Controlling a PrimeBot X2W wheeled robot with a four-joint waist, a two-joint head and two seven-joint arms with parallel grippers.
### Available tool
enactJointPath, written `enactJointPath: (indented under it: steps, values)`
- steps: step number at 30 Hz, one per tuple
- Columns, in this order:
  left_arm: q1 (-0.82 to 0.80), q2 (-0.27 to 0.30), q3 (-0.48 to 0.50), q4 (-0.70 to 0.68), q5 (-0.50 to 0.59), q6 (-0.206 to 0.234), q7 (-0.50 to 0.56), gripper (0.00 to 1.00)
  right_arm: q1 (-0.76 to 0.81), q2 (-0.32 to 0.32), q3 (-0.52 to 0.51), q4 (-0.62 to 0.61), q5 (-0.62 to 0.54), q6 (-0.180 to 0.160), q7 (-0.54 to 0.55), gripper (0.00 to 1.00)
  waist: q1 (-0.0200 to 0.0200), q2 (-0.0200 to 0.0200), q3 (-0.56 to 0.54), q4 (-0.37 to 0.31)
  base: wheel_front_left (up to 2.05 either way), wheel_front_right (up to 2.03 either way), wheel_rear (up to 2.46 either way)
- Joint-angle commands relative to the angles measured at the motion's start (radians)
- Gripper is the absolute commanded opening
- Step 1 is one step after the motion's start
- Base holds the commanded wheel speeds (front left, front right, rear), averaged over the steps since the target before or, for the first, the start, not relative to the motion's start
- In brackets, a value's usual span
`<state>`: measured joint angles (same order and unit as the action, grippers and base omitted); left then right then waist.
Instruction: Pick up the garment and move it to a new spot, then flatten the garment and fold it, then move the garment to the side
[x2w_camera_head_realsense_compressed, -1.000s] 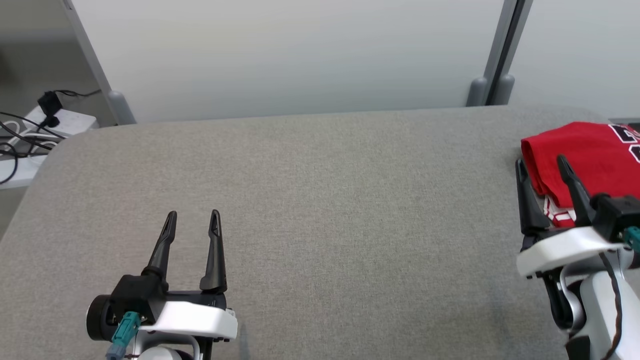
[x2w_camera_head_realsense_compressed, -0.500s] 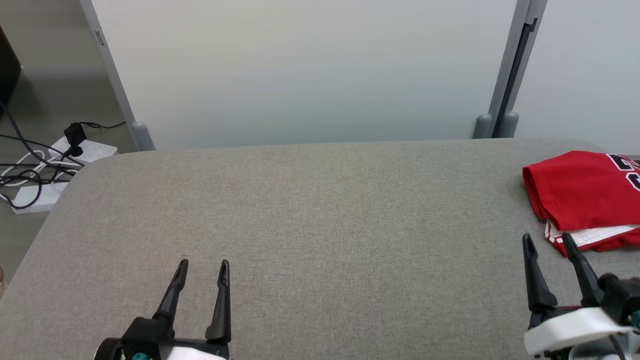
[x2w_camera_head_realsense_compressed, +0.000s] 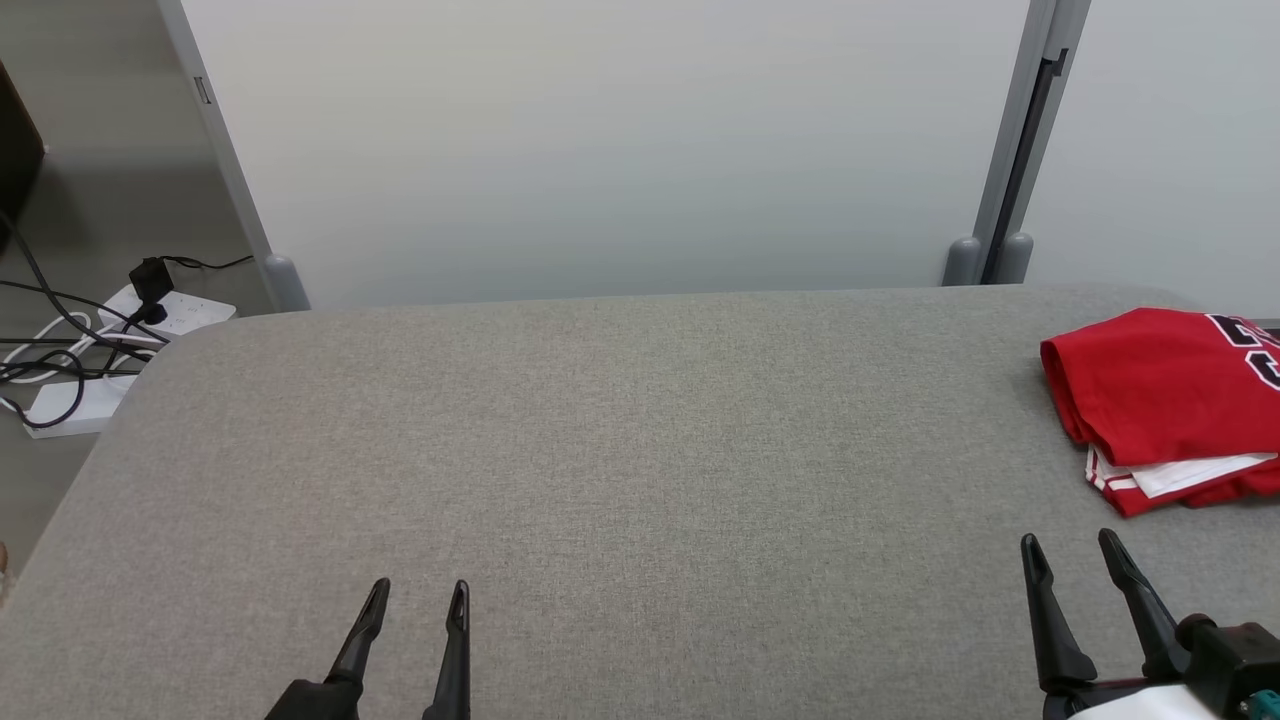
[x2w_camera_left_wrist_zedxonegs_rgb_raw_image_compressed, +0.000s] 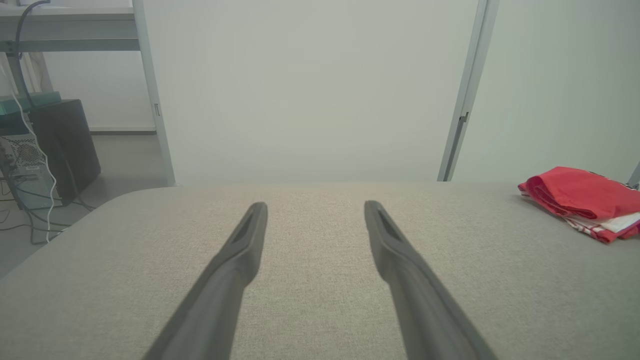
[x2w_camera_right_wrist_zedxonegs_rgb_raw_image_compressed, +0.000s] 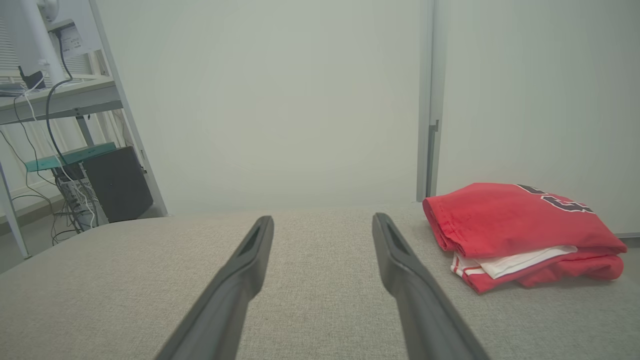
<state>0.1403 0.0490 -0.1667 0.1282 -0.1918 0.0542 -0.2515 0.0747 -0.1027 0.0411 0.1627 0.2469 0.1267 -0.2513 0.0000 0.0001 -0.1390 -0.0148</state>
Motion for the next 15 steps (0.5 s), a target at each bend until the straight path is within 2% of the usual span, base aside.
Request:
enactJointPath:
  steps: [1,5,6,10,15]
  values:
    - [-0.042,0.001,0.028,-0.018,0.006,0.006,-0.010,1.00,-0.021,-0.018,0.016,-0.035,0.009,0.004,-0.010,1.00,0.0000,-0.0001,0.001,0.000,0.00,0.00,0.00]
    - [-0.050,0.001,0.025,-0.012,0.003,0.005,-0.010,1.00,-0.030,-0.025,0.009,-0.035,0.012,0.004,-0.010,1.00,0.0000,-0.0001,0.004,-0.001,0.00,0.00,0.00]
    - [-0.001,0.000,-0.004,0.011,0.000,0.000,0.000,0.00,-0.001,-0.003,-0.007,-0.003,0.005,0.000,0.000,0.00,0.0000,-0.0001,0.004,-0.001,0.00,0.00,0.00]
    - [0.020,-0.002,-0.011,0.056,-0.002,0.000,0.005,0.00,0.021,0.012,0.001,0.042,0.006,0.000,0.005,0.00,0.0000,-0.0001,0.005,-0.001,0.00,0.00,0.00]
    - [0.011,-0.003,0.000,0.066,-0.054,-0.007,0.019,0.00,0.015,0.015,-0.005,0.051,0.056,0.000,0.020,0.00,0.0013,-0.0001,0.008,-0.001,0.00,0.00,0.00]
